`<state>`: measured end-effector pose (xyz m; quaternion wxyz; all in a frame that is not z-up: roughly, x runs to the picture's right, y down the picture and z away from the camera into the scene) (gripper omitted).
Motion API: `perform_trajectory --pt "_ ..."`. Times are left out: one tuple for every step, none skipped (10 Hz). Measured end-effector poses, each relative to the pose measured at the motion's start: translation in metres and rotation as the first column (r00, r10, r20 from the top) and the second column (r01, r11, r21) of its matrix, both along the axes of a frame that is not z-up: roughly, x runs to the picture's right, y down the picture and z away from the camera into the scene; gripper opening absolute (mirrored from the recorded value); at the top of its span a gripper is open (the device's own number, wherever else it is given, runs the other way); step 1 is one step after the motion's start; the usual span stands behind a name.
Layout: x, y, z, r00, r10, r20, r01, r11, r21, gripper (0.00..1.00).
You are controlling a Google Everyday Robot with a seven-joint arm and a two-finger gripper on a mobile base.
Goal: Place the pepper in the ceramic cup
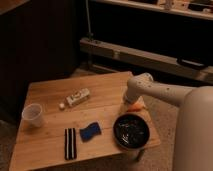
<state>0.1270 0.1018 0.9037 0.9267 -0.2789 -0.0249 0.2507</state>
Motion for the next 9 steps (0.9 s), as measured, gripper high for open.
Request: perform_trajectory --pt "0.002 0.002 0.001 1.000 -0.007 -0.002 0.007 1.0000 -0.005 0.80" --pt "0.004 0.004 0.003 1.000 -0.011 -0.003 0.011 0.9999 -0.010 0.80" --pt "0.007 0.007 0.004 1.000 -0.016 -0.007 0.016 0.9997 -0.019 0.80" --pt "0.008 0.010 0.005 1.000 -0.022 -0.010 0.021 0.9995 -0.025 0.80" --pt "0.007 0.011 0.006 1.000 -0.027 -0.011 0.026 0.9993 -0.028 0.80" --pt "0.007 0.013 0.007 0.999 -0.035 -0.012 0.035 0.9989 -0.031 0.77" --pt "0.007 0.013 0.008 0.999 -0.039 -0.015 0.039 0.9987 -0.033 0.70" --pt "0.006 0.014 0.009 0.999 -0.043 -0.017 0.042 0.9985 -0.036 0.60" --pt "0.004 0.015 0.009 0.999 -0.047 -0.016 0.047 0.9982 -0.038 0.49"
